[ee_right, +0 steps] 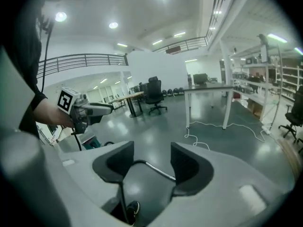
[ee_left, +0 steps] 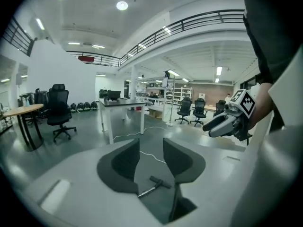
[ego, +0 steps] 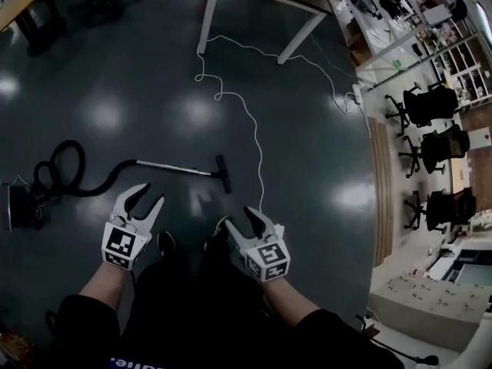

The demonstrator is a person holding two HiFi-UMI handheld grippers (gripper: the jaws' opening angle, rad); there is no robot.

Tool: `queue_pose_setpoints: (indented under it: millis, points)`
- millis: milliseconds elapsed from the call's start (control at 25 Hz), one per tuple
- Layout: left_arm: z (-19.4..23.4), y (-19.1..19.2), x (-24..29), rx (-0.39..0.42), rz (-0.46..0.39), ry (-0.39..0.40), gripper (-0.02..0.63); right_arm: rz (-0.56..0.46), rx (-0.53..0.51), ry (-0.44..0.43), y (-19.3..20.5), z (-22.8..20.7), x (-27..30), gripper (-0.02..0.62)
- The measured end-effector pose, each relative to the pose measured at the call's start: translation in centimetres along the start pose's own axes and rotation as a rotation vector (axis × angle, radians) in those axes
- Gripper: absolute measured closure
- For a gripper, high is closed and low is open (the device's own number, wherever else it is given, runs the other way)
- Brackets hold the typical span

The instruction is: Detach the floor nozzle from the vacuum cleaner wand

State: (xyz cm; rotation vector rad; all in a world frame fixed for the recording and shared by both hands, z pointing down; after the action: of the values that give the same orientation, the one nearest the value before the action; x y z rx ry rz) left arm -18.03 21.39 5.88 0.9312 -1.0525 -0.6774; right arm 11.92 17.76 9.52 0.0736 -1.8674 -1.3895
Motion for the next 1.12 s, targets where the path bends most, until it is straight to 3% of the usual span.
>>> queue_pose_setpoints:
  millis: [160, 440, 560, 640, 720, 800, 960, 1120]
  points:
    - [-4.9, -2.2, -4.3, -0.026, -0.095, 0.066, 0.446, -0.097, -0.038, -0.053, -3.8, 2.8, -3.3, 0.354]
    - [-13.7, -8.4, -7.2, -0.017, -0.291, 0.157, 0.453, -0.309, -0.085, -0.147, -8.6, 3.3, -8.9, 0.36]
    - [-16.5, -10.5, -7.5, -0.065, -0.314, 0.194, 0.465, -0.405, -0.098, -0.176, -9.8, 2.8, -11.6, 0.39]
    - [-18.1, -11.7, -7.7, -0.049, -0.327, 0.216, 0.51, -0.463, -0.11, -0.195, -10.7, 2.8, -13.1, 0.444]
    - [-19.3, -12.4, -7.9, -0.022, -0.331, 0.223, 0.604, -0.518, -0.136, -0.211, -11.9, 3.1, -14.5, 0.529]
    - [-20.3, -12.8, -8.0, -0.012, -0.322, 0.241, 0.604, -0.553, -0.161, -0.213, -12.8, 3.5, -15.7, 0.594]
    - [-21.9, -13.8, -8.0, 0.011, -0.37, 0.301, 0.604, -0.625, -0.188, -0.245, -13.8, 4.2, -17.7, 0.594]
    - [-22.6, -14.0, -7.8, 0.038, -0.39, 0.33, 0.604, -0.639, -0.199, -0.224, -13.7, 4.1, -18.6, 0.594]
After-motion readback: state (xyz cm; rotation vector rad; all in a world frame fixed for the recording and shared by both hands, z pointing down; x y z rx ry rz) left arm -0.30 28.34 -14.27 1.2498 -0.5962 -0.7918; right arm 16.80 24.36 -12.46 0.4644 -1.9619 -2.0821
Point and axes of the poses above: the fingertips, and each gripper's own axes: x forward along the fingers, z to its left, y out of its underside, the point moved 9 cm from there along -x, backward along the fingers, and after that the axes turned 9 degrees about -x, right-handed, at the moved point
